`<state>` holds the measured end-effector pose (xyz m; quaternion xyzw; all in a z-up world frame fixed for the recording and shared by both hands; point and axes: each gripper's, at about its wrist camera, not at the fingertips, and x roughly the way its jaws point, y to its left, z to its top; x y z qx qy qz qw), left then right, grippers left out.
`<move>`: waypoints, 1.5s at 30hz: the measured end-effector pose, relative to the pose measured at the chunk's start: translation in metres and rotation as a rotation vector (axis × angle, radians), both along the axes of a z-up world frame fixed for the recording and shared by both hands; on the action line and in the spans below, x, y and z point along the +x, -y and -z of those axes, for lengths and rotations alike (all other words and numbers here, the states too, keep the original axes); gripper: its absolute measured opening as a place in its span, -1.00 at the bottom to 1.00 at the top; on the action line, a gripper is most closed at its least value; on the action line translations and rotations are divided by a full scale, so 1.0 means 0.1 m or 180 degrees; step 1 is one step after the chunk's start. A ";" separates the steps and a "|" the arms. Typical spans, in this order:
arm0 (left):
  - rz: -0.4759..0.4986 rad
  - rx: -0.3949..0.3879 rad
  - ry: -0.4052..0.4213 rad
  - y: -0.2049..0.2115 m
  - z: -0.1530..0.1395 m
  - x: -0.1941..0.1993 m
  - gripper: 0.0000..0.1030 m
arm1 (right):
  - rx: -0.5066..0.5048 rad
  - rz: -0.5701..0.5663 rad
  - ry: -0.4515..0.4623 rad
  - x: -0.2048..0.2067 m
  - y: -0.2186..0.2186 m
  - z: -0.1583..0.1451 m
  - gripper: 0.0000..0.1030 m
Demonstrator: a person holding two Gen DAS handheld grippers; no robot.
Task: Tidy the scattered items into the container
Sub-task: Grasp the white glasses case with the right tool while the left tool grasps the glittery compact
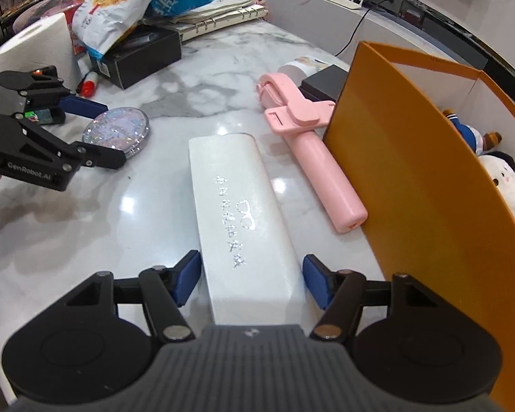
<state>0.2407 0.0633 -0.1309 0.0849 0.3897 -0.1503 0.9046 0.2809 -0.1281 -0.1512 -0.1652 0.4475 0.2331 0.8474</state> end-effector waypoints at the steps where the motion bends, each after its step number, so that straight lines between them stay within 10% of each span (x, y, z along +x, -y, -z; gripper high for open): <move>1: -0.0001 -0.0014 0.0008 0.00 -0.01 0.00 0.62 | 0.0020 0.0009 0.0001 -0.01 0.00 -0.03 0.30; 35: 0.0175 -0.0305 0.0212 0.16 -0.42 -0.20 0.62 | 0.0076 0.0333 0.0056 -0.63 0.32 -0.73 0.05; 40: 0.0218 -0.0347 0.0242 0.19 -0.47 -0.24 0.62 | -0.0018 0.0434 -0.0225 -0.78 0.38 -0.43 -0.70; 42: 0.0232 -0.0355 0.0234 0.20 -0.47 -0.24 0.62 | -0.0044 0.0462 -0.0385 -0.80 0.37 -0.32 -0.67; 45: 0.0246 -0.0365 0.0229 0.21 -0.47 -0.25 0.62 | -0.0217 0.0526 -0.0370 -0.79 0.33 -0.27 0.29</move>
